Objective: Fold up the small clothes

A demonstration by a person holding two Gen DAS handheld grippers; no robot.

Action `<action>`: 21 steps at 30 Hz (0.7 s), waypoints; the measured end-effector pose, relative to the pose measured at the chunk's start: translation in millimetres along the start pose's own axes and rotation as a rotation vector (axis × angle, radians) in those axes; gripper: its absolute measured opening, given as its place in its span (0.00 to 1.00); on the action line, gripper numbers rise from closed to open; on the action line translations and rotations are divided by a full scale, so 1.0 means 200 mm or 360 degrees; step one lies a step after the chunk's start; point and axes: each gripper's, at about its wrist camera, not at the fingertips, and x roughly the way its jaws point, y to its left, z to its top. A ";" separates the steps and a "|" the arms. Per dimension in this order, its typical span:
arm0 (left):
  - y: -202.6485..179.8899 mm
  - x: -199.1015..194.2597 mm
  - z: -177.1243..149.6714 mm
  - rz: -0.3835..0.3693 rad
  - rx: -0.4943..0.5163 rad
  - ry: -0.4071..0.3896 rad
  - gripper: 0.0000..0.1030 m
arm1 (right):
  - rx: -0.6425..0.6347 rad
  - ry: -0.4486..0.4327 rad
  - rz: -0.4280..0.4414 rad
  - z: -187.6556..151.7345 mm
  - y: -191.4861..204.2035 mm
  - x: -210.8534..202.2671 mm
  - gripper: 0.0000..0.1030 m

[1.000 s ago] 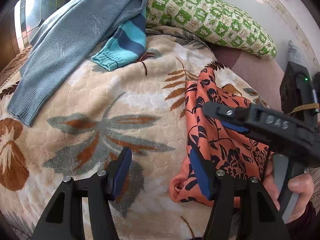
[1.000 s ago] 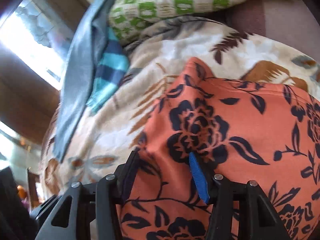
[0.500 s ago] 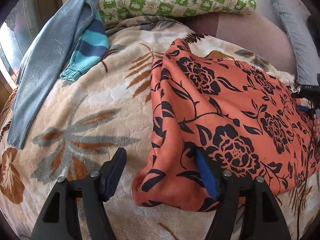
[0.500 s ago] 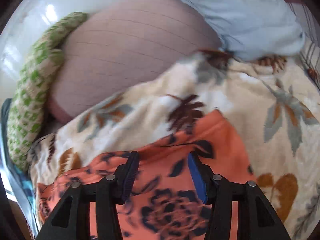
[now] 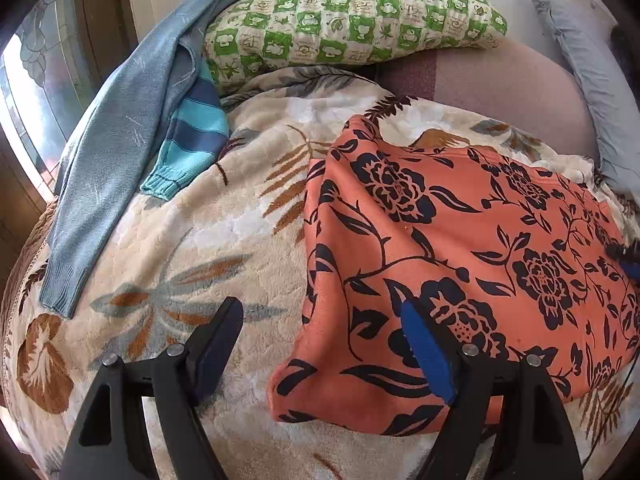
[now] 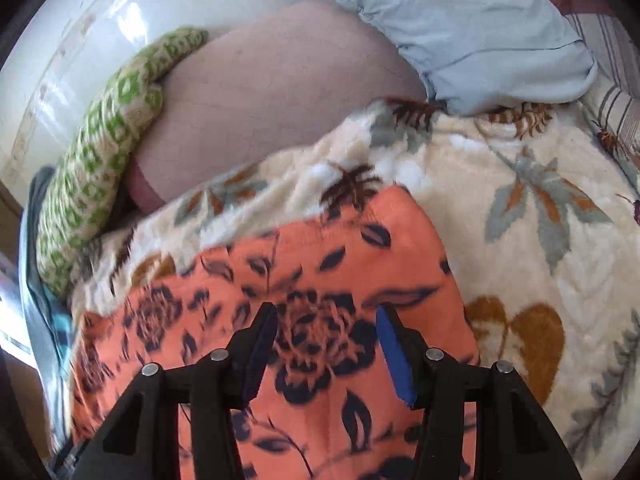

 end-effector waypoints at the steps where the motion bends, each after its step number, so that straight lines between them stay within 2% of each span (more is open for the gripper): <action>1: 0.00 -0.01 0.00 0.0004 -0.0007 -0.0010 0.80 | -0.0047 0.0029 -0.0038 -0.05 0.00 0.01 0.55; 4: -0.01 -0.05 -0.01 -0.0006 -0.0024 -0.0045 0.80 | -0.0154 -0.0085 -0.0119 -0.19 0.02 -0.13 0.55; 7: -0.02 -0.10 -0.01 -0.0008 -0.0031 -0.0092 0.80 | -0.0085 -0.0179 0.0030 -0.29 0.00 -0.29 0.55; 10: -0.05 -0.13 -0.02 0.0007 -0.0023 -0.0128 0.80 | -0.0073 -0.0240 0.0049 -0.39 -0.01 -0.41 0.56; 12: -0.06 -0.13 -0.02 0.0010 -0.0026 -0.0131 0.80 | -0.0066 -0.0163 0.0007 -0.41 -0.01 -0.34 0.61; 14: -0.08 -0.12 -0.02 0.0022 -0.0027 -0.0125 0.80 | -0.0016 -0.0008 -0.0039 -0.44 -0.06 -0.22 0.62; 16: -0.09 -0.13 -0.03 0.0038 -0.0019 -0.0128 0.80 | 0.0014 -0.0024 -0.0021 -0.44 -0.07 -0.19 0.62; 18: -0.11 -0.13 -0.03 0.0054 0.0004 -0.0143 0.80 | -0.0011 0.0006 -0.0040 -0.43 -0.03 -0.20 0.68; 21: -0.13 -0.12 -0.02 0.0095 0.0025 -0.0167 0.80 | -0.0024 -0.0012 -0.0044 -0.41 -0.02 -0.22 0.68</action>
